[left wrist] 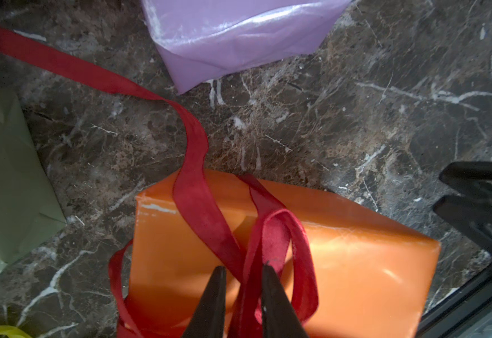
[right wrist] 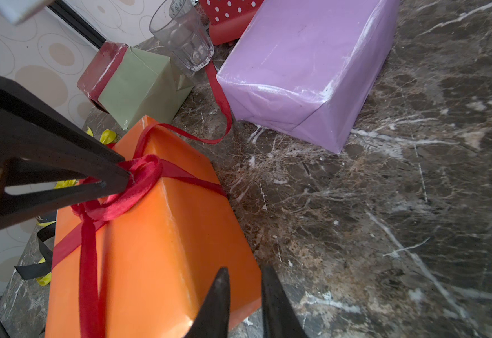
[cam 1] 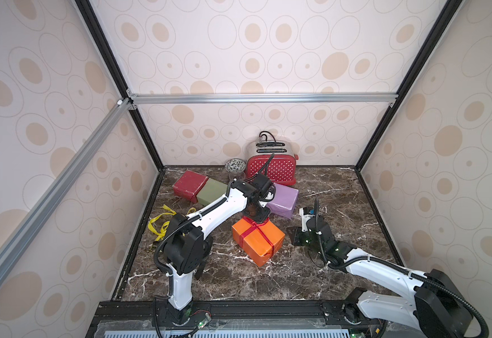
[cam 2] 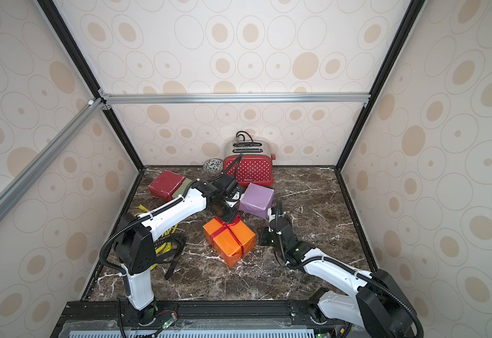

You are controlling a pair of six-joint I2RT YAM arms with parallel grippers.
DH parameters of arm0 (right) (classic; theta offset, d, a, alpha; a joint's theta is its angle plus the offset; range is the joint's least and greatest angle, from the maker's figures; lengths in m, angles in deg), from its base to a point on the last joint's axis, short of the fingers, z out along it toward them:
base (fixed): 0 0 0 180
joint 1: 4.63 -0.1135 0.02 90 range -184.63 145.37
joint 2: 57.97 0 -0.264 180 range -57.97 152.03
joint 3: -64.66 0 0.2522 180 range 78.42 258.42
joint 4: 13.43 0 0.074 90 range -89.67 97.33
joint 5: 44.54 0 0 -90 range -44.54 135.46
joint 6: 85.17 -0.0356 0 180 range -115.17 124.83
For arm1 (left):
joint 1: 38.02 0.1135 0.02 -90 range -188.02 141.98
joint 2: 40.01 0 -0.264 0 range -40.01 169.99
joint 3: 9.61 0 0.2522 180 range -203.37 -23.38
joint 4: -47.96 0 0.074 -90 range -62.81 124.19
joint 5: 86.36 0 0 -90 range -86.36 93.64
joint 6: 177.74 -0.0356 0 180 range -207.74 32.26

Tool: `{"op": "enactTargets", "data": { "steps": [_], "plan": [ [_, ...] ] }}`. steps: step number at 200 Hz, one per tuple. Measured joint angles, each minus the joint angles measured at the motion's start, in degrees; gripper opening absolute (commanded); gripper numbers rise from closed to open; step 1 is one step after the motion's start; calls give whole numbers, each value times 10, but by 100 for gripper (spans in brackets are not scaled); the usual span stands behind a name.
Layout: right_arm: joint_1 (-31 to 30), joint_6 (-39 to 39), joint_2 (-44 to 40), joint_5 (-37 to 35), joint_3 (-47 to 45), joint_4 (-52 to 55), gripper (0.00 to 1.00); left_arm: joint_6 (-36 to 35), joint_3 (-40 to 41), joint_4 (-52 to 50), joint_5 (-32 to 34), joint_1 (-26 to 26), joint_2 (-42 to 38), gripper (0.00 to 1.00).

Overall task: Untie the ribbon bows on the gift boxes
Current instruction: Untie the ribbon from the gift box.

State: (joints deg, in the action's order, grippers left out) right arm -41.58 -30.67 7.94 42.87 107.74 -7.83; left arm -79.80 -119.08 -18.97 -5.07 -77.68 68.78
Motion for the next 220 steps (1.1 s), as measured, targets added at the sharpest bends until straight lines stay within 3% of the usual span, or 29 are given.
{"op": "enactTargets", "data": {
  "steps": [36,69,126,144,190,220],
  "plan": [
    [0,0,2,2,0,0,20,6,38,12,13,0,-25,0],
    [0,0,10,7,0,0,19,33,96,53,52,0,-92,0],
    [0,1,31,15,7,0,19,141,308,209,163,-2,-277,0],
    [0,2,38,20,10,0,19,183,378,256,197,-2,-327,8],
    [0,13,56,38,24,2,28,287,512,348,251,-2,-418,13],
    [0,32,69,76,42,5,36,326,534,392,253,-2,-427,9]
  ]
}}
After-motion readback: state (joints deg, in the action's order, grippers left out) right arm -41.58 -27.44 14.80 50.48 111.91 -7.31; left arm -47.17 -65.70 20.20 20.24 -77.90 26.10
